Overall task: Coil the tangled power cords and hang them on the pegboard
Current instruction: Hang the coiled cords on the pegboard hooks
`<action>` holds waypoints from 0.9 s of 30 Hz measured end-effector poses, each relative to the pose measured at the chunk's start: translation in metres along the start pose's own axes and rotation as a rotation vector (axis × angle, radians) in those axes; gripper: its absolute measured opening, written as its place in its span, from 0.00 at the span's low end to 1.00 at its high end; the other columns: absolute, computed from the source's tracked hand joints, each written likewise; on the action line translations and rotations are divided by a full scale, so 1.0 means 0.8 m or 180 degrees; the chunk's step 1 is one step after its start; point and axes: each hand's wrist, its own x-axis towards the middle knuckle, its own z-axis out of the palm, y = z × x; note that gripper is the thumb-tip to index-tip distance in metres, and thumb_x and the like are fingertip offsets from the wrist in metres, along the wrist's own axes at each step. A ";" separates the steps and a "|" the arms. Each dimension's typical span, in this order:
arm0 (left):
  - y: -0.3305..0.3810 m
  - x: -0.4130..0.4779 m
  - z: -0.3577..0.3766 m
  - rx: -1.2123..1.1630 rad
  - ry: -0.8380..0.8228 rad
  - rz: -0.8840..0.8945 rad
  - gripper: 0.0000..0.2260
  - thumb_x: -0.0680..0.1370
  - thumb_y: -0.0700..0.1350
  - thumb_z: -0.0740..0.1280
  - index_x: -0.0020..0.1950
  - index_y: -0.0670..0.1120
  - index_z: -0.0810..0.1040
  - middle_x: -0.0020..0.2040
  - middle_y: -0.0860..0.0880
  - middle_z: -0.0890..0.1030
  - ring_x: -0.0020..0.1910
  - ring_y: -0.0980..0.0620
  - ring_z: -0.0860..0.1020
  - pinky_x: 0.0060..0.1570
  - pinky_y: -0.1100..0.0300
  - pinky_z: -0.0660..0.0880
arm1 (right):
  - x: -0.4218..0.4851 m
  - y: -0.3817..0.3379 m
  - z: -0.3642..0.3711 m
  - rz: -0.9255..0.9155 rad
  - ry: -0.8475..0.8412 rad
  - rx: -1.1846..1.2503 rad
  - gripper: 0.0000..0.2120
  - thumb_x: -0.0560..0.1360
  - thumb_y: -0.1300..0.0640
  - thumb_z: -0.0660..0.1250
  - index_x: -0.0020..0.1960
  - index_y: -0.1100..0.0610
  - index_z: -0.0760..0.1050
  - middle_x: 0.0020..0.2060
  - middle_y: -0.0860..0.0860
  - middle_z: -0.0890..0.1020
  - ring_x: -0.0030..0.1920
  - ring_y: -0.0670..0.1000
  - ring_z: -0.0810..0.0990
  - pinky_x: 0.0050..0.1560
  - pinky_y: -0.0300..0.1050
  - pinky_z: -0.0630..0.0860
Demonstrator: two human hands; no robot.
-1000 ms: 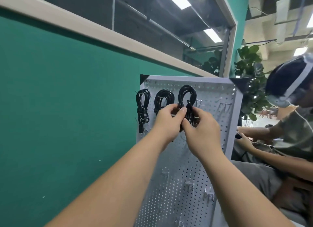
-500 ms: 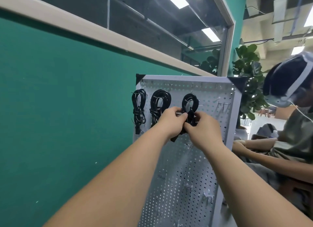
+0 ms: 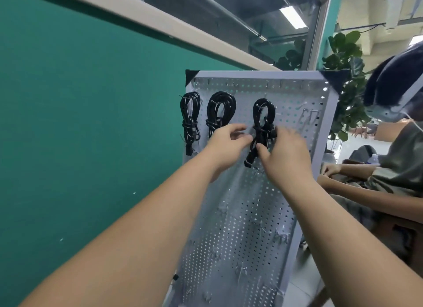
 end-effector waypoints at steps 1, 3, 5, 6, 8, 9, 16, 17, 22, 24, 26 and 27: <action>-0.001 -0.009 -0.003 -0.0033 0.0049 0.0060 0.19 0.83 0.46 0.71 0.74 0.48 0.76 0.65 0.51 0.81 0.67 0.52 0.80 0.73 0.47 0.74 | -0.008 -0.004 -0.003 -0.0045 0.0074 0.0008 0.18 0.81 0.50 0.70 0.65 0.59 0.74 0.59 0.58 0.78 0.62 0.60 0.74 0.59 0.50 0.68; 0.001 -0.030 -0.007 -0.0103 0.0146 0.0224 0.18 0.83 0.43 0.70 0.73 0.46 0.77 0.65 0.50 0.83 0.66 0.54 0.80 0.73 0.50 0.75 | -0.028 -0.012 -0.006 -0.0203 0.0302 0.0119 0.19 0.82 0.52 0.69 0.69 0.60 0.73 0.63 0.58 0.78 0.64 0.60 0.75 0.62 0.49 0.68; -0.003 -0.055 -0.016 -0.0205 0.0215 0.0372 0.17 0.83 0.39 0.70 0.72 0.44 0.78 0.64 0.48 0.84 0.66 0.54 0.81 0.72 0.52 0.75 | -0.054 -0.023 -0.007 -0.0350 0.0517 0.0363 0.23 0.82 0.53 0.69 0.74 0.60 0.72 0.68 0.58 0.77 0.68 0.59 0.74 0.67 0.47 0.67; -0.008 -0.069 -0.021 -0.0258 0.0254 0.0415 0.16 0.83 0.38 0.70 0.71 0.43 0.78 0.63 0.47 0.85 0.65 0.53 0.82 0.71 0.52 0.76 | -0.070 -0.029 -0.006 -0.0414 0.0597 0.0490 0.24 0.82 0.54 0.68 0.75 0.60 0.72 0.70 0.57 0.76 0.70 0.58 0.74 0.70 0.46 0.67; -0.031 -0.100 -0.036 -0.0340 0.0349 0.0375 0.14 0.83 0.38 0.70 0.69 0.42 0.80 0.61 0.46 0.86 0.63 0.51 0.83 0.69 0.52 0.77 | -0.108 -0.040 0.007 -0.0544 0.0669 0.0756 0.23 0.83 0.54 0.67 0.76 0.60 0.73 0.69 0.56 0.77 0.69 0.55 0.75 0.70 0.43 0.67; -0.050 -0.117 -0.045 -0.0365 0.0423 0.0284 0.13 0.83 0.37 0.69 0.68 0.42 0.81 0.60 0.45 0.87 0.62 0.50 0.84 0.68 0.53 0.78 | -0.131 -0.044 0.021 -0.0569 0.0626 0.0899 0.22 0.83 0.55 0.67 0.75 0.60 0.74 0.68 0.56 0.78 0.68 0.54 0.77 0.70 0.43 0.68; -0.270 -0.274 -0.088 0.0410 0.0488 -0.1394 0.11 0.81 0.40 0.69 0.60 0.54 0.82 0.55 0.47 0.87 0.54 0.45 0.86 0.59 0.46 0.83 | -0.307 -0.035 0.204 0.0192 -0.1625 0.1035 0.21 0.82 0.54 0.68 0.74 0.57 0.75 0.66 0.55 0.81 0.65 0.56 0.79 0.69 0.53 0.74; -0.303 -0.299 -0.092 0.0556 0.0430 -0.1678 0.11 0.80 0.42 0.69 0.58 0.57 0.82 0.54 0.50 0.87 0.52 0.45 0.85 0.59 0.43 0.82 | -0.333 -0.028 0.231 0.0318 -0.2036 0.0916 0.21 0.82 0.54 0.68 0.74 0.57 0.75 0.67 0.56 0.81 0.66 0.57 0.79 0.68 0.54 0.74; -0.426 -0.408 -0.104 0.0899 0.0220 -0.2797 0.11 0.82 0.45 0.68 0.64 0.51 0.82 0.58 0.48 0.85 0.50 0.51 0.83 0.45 0.59 0.78 | -0.444 0.006 0.342 0.0514 -0.3799 0.0036 0.08 0.80 0.52 0.70 0.53 0.56 0.77 0.50 0.55 0.84 0.53 0.61 0.82 0.48 0.47 0.77; -0.462 -0.443 -0.108 0.1011 0.0100 -0.3139 0.12 0.83 0.44 0.68 0.66 0.47 0.82 0.59 0.46 0.85 0.54 0.48 0.82 0.51 0.59 0.77 | -0.484 0.018 0.375 0.0603 -0.4231 -0.0100 0.07 0.78 0.54 0.70 0.47 0.56 0.75 0.43 0.53 0.82 0.46 0.59 0.80 0.42 0.46 0.75; -0.495 -0.471 -0.111 0.1164 -0.0058 -0.3444 0.14 0.83 0.46 0.68 0.68 0.47 0.80 0.62 0.46 0.83 0.58 0.47 0.80 0.58 0.57 0.76 | -0.522 0.030 0.403 0.0630 -0.4644 -0.0287 0.05 0.78 0.54 0.69 0.48 0.56 0.76 0.44 0.53 0.81 0.45 0.57 0.80 0.41 0.45 0.76; -0.509 -0.481 -0.112 0.1202 -0.0126 -0.3570 0.15 0.83 0.48 0.68 0.69 0.48 0.79 0.64 0.46 0.82 0.58 0.47 0.79 0.59 0.57 0.75 | -0.541 0.037 0.416 0.0641 -0.4854 -0.0329 0.07 0.79 0.54 0.70 0.53 0.56 0.77 0.47 0.54 0.82 0.49 0.58 0.81 0.45 0.46 0.79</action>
